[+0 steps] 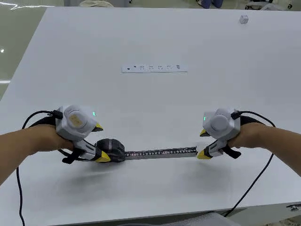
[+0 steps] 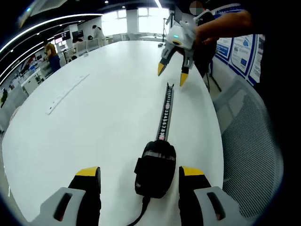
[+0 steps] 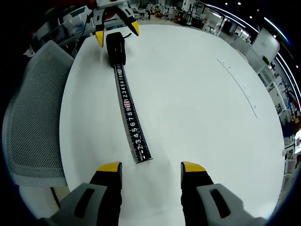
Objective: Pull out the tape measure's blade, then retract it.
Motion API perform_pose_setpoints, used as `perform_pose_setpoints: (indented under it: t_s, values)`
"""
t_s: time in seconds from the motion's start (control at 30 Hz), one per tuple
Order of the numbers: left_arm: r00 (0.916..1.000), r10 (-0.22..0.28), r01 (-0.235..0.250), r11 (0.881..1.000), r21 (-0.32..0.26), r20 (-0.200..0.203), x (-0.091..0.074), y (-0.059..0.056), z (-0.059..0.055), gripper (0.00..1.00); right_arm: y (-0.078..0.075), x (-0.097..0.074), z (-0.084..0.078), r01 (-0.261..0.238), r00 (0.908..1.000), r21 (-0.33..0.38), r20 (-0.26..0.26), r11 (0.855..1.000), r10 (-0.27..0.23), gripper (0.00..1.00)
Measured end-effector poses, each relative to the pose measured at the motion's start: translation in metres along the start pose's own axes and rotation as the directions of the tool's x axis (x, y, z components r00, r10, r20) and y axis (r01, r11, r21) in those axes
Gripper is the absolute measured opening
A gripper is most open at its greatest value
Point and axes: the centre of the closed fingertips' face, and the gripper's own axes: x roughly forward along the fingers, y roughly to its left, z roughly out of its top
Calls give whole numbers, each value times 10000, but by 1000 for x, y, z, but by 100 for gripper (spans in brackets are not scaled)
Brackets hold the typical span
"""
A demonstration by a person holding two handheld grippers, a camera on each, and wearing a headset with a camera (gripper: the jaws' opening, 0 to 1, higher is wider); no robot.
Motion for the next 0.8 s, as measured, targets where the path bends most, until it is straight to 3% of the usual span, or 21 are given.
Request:
perform_pose_setpoints:
  t_s: [0.2,0.43,0.53,0.7,0.8]
  values:
    - [9984,550,-543,9971,-533,129,-19,7,-14,70,4,-3,-1,130,9986,844,497,9963,-172,59]
    - [9915,1129,-1036,9860,-1308,652,-38,6,-21,77,6,-13,-6,624,9923,1703,949,9834,-794,70]
    - [9803,1563,-1311,9722,-1939,1206,-50,6,-17,77,7,-18,-10,850,9865,2065,1202,9747,-1115,73]
    - [9715,1900,-1510,9569,-2481,1416,-61,4,-24,79,12,-27,-12,1058,9770,2653,1520,9583,-1499,77]
    - [9644,2092,-1602,9487,-2724,1614,-67,1,-26,79,15,-34,-11,1203,9643,3228,1869,9388,-1878,79]
